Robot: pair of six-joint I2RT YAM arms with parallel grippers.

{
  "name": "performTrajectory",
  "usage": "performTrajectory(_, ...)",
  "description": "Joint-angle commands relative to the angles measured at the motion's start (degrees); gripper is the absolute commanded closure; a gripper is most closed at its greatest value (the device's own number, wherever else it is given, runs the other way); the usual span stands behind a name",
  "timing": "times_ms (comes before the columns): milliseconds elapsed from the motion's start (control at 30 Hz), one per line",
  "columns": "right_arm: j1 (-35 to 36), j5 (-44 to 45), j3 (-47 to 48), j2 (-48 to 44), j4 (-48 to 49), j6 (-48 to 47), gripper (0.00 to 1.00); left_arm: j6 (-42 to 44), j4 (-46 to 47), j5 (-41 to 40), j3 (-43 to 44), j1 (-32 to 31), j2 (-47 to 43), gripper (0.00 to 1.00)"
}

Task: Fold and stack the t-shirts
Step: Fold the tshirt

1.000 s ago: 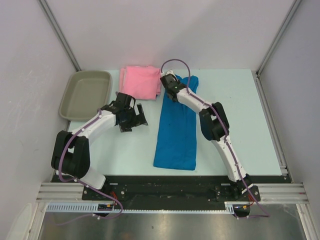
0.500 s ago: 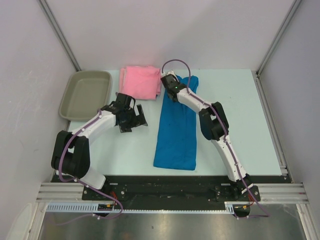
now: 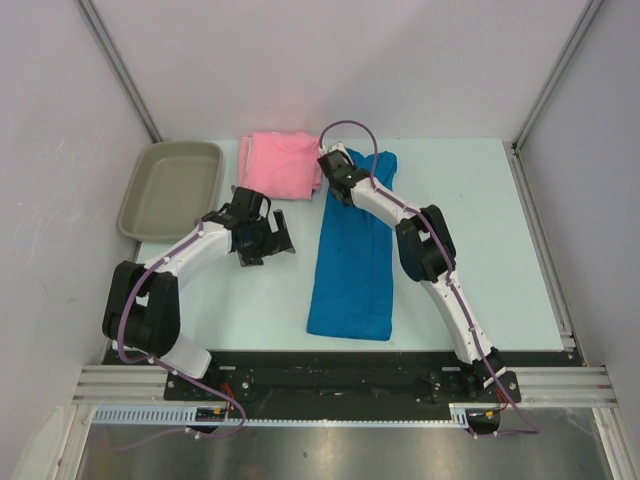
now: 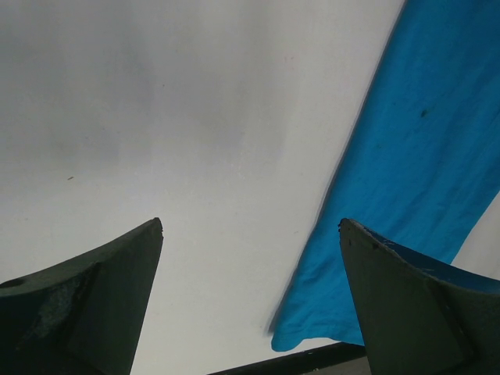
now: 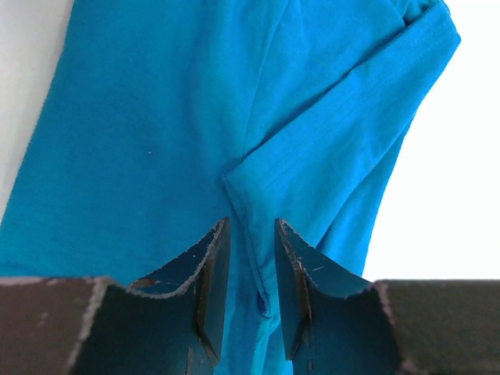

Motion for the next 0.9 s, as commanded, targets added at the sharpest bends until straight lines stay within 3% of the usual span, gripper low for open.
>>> performTrajectory(0, 0.06, 1.12, 2.68, 0.67, 0.24, -0.37, 0.71, 0.86, 0.64, -0.37, -0.12, 0.28, -0.45, 0.0)
performTrajectory(367, -0.82, 1.47, 2.59, 1.64, -0.11, 0.07, 0.78, 1.03, 0.29, -0.81, 0.14, 0.28, -0.45, 0.0)
performTrajectory(533, -1.26, 2.26, 2.5, 1.37, -0.11, 0.86, 1.0, 1.12, 0.2, -0.9, 0.06, 0.37, -0.36, 0.0)
performTrajectory(733, -1.52, 9.11, -4.94, -4.76, 4.1, 2.88, 1.0, 1.47, -0.15, -1.34, 0.23, 0.46, -0.71, 0.0)
performTrajectory(867, -3.37, 10.18, -11.98, -11.34, 3.32, 11.9, 1.0, 1.38, -0.07, -1.69, 0.32, 0.46, -1.06, 0.0)
